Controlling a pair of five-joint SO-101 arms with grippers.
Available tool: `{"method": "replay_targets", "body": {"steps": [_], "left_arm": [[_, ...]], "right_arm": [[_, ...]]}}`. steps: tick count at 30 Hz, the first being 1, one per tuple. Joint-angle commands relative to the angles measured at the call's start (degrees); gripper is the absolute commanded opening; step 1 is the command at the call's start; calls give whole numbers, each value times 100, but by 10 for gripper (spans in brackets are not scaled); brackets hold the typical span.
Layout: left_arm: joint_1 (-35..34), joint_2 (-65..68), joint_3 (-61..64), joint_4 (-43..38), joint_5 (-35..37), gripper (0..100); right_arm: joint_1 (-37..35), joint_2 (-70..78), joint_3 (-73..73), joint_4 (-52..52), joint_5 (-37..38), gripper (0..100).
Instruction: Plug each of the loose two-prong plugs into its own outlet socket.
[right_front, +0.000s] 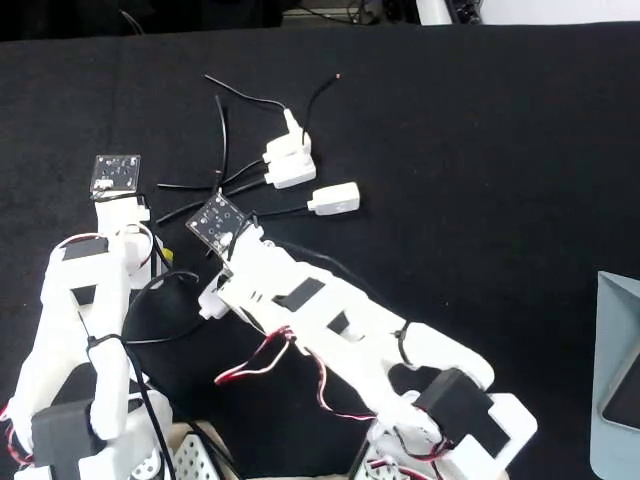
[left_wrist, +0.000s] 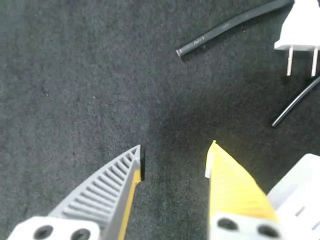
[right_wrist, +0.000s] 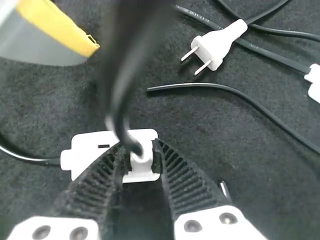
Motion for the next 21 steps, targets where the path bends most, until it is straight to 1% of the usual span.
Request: {"method": "replay_targets", "body": {"steps": [1, 5, 8, 14, 19, 21], "left_arm": [[-57, -105, -22, -79, 53, 214], [-57, -105, -22, -79, 53, 214], [-57, -105, -22, -70, 53, 214], [-57, -105, -13, -70, 53, 214], [-57, -105, -13, -79, 62, 214], [-57, -114, -13, -79, 62, 214]], "right_arm": [[-26, 101, -31, 158, 53, 11], [35, 22, -57, 273, 53, 11], [387, -514, -75, 255, 26, 11], [1336, -1833, -338, 281, 44, 11], [1802, -1938, -1112, 774, 53, 12], [1996, -1938, -1358, 782, 53, 12]]}}
